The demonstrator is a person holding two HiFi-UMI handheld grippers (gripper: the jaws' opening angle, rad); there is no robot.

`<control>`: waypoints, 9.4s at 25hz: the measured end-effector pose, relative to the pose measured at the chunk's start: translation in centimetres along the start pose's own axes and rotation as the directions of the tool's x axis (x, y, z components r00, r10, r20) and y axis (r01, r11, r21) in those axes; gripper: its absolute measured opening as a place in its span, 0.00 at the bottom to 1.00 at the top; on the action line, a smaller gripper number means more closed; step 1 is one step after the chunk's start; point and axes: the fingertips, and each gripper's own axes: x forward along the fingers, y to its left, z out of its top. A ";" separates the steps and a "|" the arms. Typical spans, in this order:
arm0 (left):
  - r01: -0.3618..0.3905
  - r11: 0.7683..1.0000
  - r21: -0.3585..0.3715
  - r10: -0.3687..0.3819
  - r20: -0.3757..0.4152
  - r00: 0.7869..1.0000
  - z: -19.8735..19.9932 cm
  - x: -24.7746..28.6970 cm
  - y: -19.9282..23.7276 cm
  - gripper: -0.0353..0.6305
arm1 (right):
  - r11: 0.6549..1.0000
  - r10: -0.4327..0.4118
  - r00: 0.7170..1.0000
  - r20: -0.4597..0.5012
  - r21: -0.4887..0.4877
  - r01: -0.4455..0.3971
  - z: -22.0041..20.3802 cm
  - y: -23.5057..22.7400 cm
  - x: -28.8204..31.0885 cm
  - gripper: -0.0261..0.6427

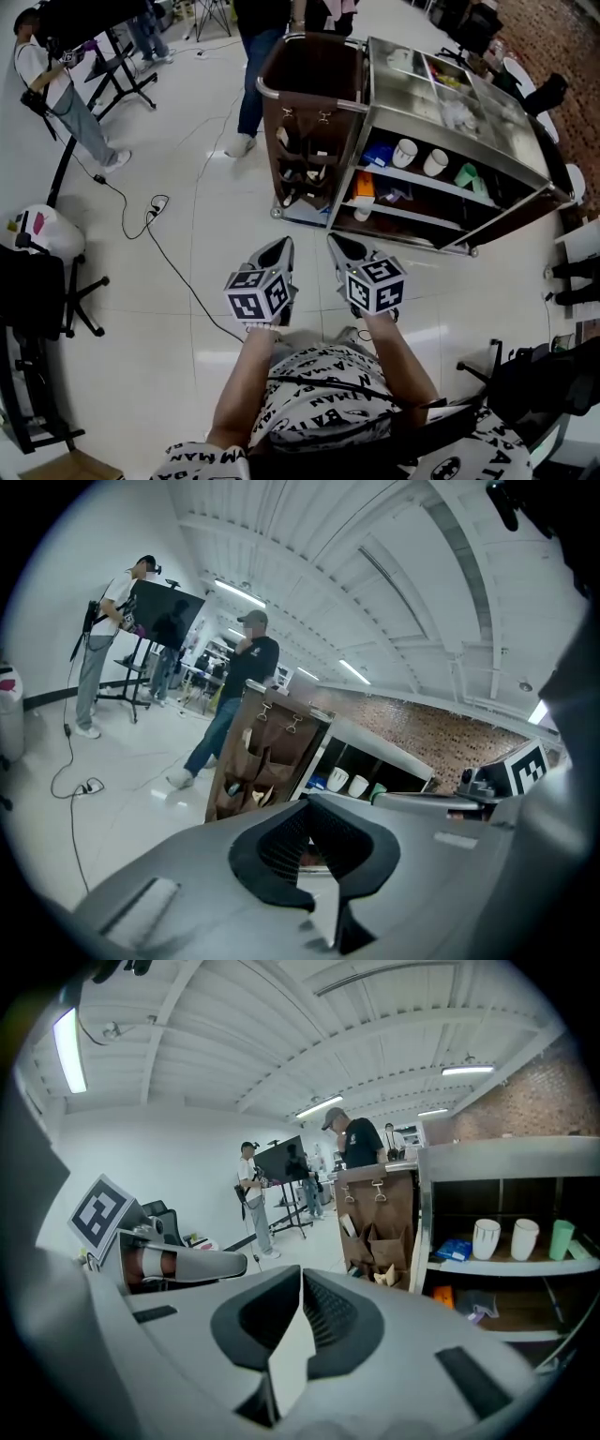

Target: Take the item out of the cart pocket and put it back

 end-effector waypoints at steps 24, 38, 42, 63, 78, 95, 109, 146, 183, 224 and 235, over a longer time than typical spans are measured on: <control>0.080 0.996 0.047 -0.072 -0.135 0.988 0.6 3.4 8.5 0.05 | 0.993 -0.107 0.992 -0.063 -0.057 0.103 -1.4 -1.3 14.2 0.37; -0.040 0.999 -0.016 0.035 -0.223 0.974 -1.1 17.2 17.7 0.05 | 0.952 -0.142 0.966 -0.215 -0.297 0.073 -7.0 -12.8 34.9 0.40; -0.061 0.997 -0.046 0.047 -0.251 0.967 -2.7 19.7 19.4 0.05 | 0.937 -0.151 0.952 -0.265 -0.346 0.052 -9.0 -14.7 38.3 0.40; -0.091 0.993 -0.081 0.067 -0.258 0.964 -2.9 20.3 20.8 0.05 | 0.779 -0.183 0.937 -0.297 -0.626 -0.046 -8.7 -14.3 39.6 0.33; -0.008 0.999 -0.036 0.001 -0.175 0.985 0.1 8.9 15.8 0.05 | 0.929 -0.161 0.984 -0.075 -0.349 0.125 0.4 -4.8 24.1 0.32; 0.093 0.995 0.033 -0.090 -0.067 0.994 0.9 0.3 7.8 0.06 | 0.982 -0.176 0.983 -0.045 -0.083 0.172 -0.2 -0.2 7.8 0.32; 0.114 0.992 0.046 -0.114 -0.010 0.993 1.5 0.9 2.9 0.06 | 0.989 -0.137 0.990 -0.024 -0.055 0.135 -0.7 -1.8 3.6 0.32; 0.127 0.991 0.030 -0.123 -0.117 0.985 -0.6 0.0 8.4 0.05 | 0.972 -0.210 0.977 -0.031 -0.116 0.205 -1.8 1.5 6.8 0.32; -0.034 0.998 -0.052 0.018 -0.285 0.958 -1.1 19.3 18.7 0.05 | 0.853 -0.148 0.952 -0.268 -0.521 -0.014 -6.5 -14.3 35.8 0.32; 0.010 1.000 0.007 -0.010 -0.119 0.993 1.2 -0.4 11.7 0.05 | 0.989 -0.095 0.995 0.018 -0.109 0.097 3.2 -0.4 13.1 0.09; 0.055 0.995 0.088 -0.048 -0.072 0.996 3.2 0.8 5.5 0.05 | 0.995 -0.099 0.993 0.059 0.020 0.098 3.5 1.0 5.5 0.04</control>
